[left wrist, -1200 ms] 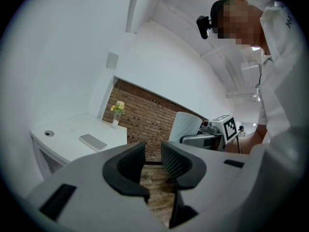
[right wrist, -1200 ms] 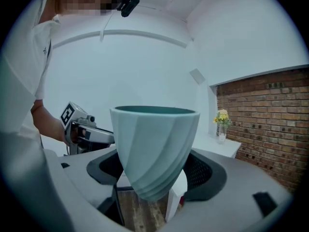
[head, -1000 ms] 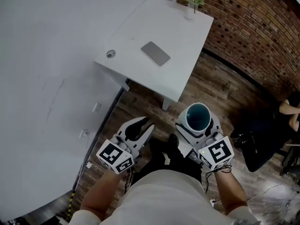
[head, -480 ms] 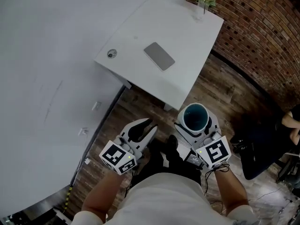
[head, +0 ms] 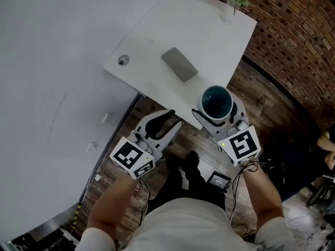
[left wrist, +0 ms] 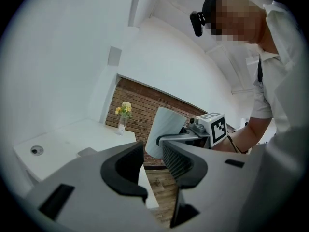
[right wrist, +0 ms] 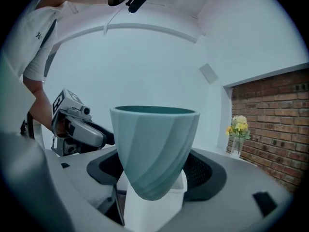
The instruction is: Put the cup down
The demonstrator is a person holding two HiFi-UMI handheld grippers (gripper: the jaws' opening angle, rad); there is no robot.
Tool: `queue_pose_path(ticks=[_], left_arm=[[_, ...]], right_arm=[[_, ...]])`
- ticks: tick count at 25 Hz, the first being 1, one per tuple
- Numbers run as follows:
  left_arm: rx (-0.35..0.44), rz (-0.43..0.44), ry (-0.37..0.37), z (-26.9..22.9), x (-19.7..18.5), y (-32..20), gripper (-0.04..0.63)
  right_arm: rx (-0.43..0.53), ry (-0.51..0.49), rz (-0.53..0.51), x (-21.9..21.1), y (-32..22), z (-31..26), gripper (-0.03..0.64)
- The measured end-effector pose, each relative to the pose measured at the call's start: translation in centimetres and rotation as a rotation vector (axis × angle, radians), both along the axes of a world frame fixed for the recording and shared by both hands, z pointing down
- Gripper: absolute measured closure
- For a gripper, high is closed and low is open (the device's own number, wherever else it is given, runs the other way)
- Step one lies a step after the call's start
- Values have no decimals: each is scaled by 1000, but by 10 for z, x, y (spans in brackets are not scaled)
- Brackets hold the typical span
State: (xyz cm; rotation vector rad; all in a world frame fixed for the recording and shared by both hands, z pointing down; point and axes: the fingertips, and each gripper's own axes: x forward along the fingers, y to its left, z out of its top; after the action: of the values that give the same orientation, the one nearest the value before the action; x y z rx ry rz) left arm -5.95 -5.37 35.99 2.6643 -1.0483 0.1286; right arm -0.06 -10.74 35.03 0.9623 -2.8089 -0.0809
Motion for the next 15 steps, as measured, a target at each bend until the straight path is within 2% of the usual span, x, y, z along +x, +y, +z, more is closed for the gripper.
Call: queue_pose_path(ticks=[3,8,15], left_arm=[[-27,13,3,-3,7,-2,480],[-98,47,45,-2,25,0,480],[-111,28,7,3,27,-14,480]], right_arm=[[-22,20,9,4,-2,-1,241],[-127,42,77,24,-4,6,241],[-172,77,91,17,-32,27,241]])
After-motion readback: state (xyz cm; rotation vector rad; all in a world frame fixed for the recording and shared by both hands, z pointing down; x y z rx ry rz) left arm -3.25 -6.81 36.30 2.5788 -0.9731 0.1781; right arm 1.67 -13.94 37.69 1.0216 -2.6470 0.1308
